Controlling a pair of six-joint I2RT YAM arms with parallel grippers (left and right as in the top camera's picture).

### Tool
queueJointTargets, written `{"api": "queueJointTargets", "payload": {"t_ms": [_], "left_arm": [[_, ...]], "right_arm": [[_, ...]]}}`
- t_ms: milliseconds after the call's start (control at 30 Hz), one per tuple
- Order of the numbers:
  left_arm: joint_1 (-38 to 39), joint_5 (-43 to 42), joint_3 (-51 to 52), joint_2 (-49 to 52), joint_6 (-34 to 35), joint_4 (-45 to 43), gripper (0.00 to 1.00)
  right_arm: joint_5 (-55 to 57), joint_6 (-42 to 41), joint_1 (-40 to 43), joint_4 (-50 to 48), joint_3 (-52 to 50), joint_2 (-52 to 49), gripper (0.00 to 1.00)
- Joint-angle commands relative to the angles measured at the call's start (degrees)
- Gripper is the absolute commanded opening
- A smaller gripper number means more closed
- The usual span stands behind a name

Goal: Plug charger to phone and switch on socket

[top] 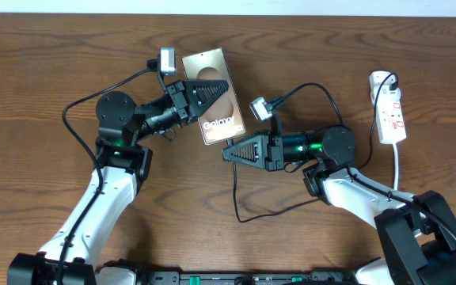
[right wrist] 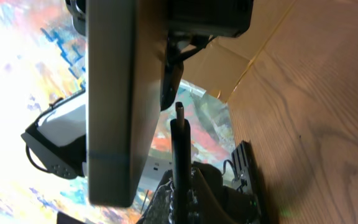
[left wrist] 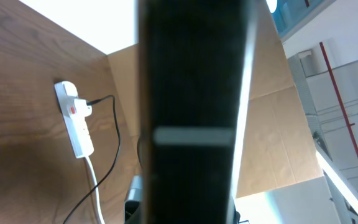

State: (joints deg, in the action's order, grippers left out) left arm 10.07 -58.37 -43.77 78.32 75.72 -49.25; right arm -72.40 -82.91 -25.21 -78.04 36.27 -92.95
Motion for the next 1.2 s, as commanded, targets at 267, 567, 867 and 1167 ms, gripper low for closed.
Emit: {"api": "queueJointTargets", "payload": {"t_ms": [267, 567, 867, 1167], "left_arm": [[0.0, 3.6, -0.9, -0.9, -1.6, 2.1, 0.07], [0.0, 1.9, -0.9, -0.9, -1.8, 5.0, 0.07], [0.0, 1.8, -0.9, -0.9, -1.8, 4.6, 0.07], [0.0, 1.3, -0.9, -0.9, -1.8, 4.6, 0.07]], "right_arm": [[-4.7, 5.0, -1.5, -0.5, 0.0, 0.1, 0.01], [-4.4, 5.4, -1.4, -0.3, 0.0, 0.1, 0.01], [-2.7, 5.4, -0.3, 0.7, 0.0, 0.1, 0.02], [-2.3, 5.4, 0.0, 0.7, 0.0, 0.1, 0.02]]}}
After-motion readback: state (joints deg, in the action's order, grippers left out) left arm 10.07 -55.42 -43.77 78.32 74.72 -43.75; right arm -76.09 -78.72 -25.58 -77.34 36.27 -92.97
